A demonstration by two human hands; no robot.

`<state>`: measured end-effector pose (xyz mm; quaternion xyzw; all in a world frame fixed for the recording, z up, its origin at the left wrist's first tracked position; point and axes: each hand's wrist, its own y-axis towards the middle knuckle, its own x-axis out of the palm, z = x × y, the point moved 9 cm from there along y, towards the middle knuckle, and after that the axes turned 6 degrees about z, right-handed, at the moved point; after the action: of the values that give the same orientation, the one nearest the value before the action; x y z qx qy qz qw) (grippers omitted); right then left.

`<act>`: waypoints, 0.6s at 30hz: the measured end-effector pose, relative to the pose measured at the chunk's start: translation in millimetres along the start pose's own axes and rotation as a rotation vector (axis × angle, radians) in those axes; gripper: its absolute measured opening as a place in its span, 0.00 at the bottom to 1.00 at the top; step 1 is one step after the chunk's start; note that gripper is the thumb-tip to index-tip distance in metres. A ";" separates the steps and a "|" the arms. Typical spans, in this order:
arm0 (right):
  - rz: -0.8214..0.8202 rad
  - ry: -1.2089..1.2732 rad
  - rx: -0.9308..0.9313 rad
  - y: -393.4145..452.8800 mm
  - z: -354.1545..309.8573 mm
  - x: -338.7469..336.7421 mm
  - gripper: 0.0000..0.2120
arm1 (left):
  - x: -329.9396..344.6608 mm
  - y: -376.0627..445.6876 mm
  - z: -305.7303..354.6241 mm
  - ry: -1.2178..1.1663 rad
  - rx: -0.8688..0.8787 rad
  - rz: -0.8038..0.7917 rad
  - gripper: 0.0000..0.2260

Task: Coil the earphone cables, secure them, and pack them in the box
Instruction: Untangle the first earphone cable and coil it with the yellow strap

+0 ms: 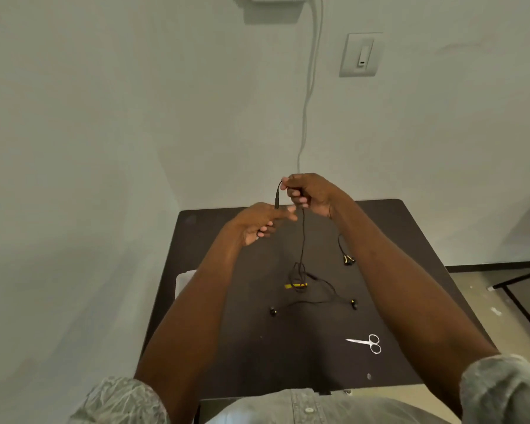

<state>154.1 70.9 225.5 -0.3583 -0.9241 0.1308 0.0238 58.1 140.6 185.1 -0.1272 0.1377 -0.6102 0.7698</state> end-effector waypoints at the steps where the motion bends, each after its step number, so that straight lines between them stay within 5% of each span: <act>1: 0.028 -0.021 -0.028 0.6 2.4 -3.7 0.07 | -4.9 -0.5 4.4 -0.208 0.049 0.001 0.10; 4: 0.114 -0.169 -0.064 -0.9 26.4 -21.3 0.06 | -48.0 -6.5 23.8 -0.811 0.226 0.105 0.15; 7: 0.078 -0.511 0.004 -2.5 69.1 -30.2 0.08 | -107.9 -14.3 29.4 -1.082 0.402 0.331 0.16; 10: 0.134 -0.669 0.081 -4.8 94.7 -33.3 0.08 | -125.0 -13.3 10.7 -0.906 0.285 0.490 0.10; 12: 0.142 -0.337 0.102 -10.9 93.8 -15.2 0.08 | -101.7 -7.3 -12.3 -0.574 0.061 0.436 0.08; 14: 0.076 0.005 0.096 -12.5 83.0 9.5 0.07 | -68.9 -6.5 -32.5 -0.258 -0.107 0.302 0.17; 18: -0.013 -0.020 0.014 -12.2 56.9 31.5 0.09 | -35.8 -5.6 -41.5 -0.225 -0.133 0.269 0.28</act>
<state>114.9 70.6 172.3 -0.3508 -0.9257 0.1406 0.0179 30.0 173.1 150.6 -0.2257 0.1065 -0.4734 0.8448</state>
